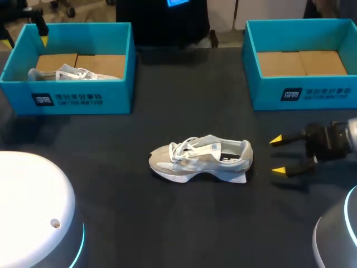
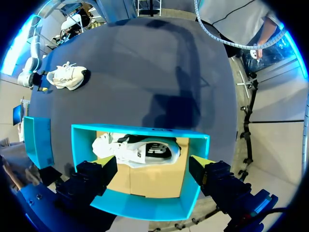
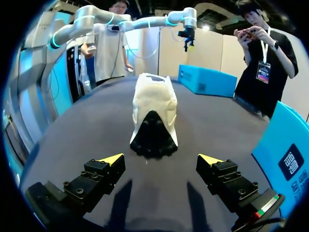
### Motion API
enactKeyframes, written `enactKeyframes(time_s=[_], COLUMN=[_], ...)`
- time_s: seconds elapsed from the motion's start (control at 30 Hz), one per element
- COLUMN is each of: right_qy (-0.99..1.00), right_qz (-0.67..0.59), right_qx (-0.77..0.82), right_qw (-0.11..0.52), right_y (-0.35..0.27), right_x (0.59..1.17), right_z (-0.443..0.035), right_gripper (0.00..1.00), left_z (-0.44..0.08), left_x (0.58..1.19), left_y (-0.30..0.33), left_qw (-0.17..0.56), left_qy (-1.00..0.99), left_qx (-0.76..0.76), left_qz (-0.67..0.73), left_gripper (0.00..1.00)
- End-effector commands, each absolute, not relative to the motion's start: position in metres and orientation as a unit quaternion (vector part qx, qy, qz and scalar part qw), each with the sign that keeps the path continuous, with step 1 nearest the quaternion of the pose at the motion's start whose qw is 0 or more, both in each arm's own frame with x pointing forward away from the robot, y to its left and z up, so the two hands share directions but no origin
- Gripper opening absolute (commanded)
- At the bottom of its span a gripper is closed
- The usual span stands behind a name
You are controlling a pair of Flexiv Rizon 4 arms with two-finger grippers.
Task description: Take the shoe out of the shoebox, open the shoe tongue, remove and reinsert the insole, then place the shoe into the shoebox
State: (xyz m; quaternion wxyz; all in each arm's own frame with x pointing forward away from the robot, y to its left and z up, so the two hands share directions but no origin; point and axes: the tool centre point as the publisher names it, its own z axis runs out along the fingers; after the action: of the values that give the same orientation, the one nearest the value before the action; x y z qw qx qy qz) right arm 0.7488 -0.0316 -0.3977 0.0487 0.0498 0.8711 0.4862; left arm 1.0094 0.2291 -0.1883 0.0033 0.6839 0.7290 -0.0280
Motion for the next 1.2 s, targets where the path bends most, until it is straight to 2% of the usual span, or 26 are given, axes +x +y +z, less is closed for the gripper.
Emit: enactKeyframes(time_s=[0.03, 0.77, 1.2], right_qy=[0.869, 0.854, 0.849], right_qz=[0.489, 0.513, 0.525], right_qx=[0.062, 0.075, 0.058], right_qw=[0.054, 0.039, 0.024], right_y=[-0.011, 0.056, 0.084], right_x=[0.752, 0.745, 0.759], right_z=[-0.406, -0.418, -0.427], right_gripper=[1.00, 1.00, 1.00], left_z=[-0.188, -0.188, -0.188], left_x=[1.009, 1.009, 1.009], left_y=[0.229, 0.229, 0.229], left_qw=[0.003, 0.003, 0.003], left_qy=[0.729, 0.729, 0.729], left_qx=[0.684, 0.684, 0.684], left_qz=[-0.027, -0.027, -0.027], left_gripper=[1.00, 1.00, 1.00])
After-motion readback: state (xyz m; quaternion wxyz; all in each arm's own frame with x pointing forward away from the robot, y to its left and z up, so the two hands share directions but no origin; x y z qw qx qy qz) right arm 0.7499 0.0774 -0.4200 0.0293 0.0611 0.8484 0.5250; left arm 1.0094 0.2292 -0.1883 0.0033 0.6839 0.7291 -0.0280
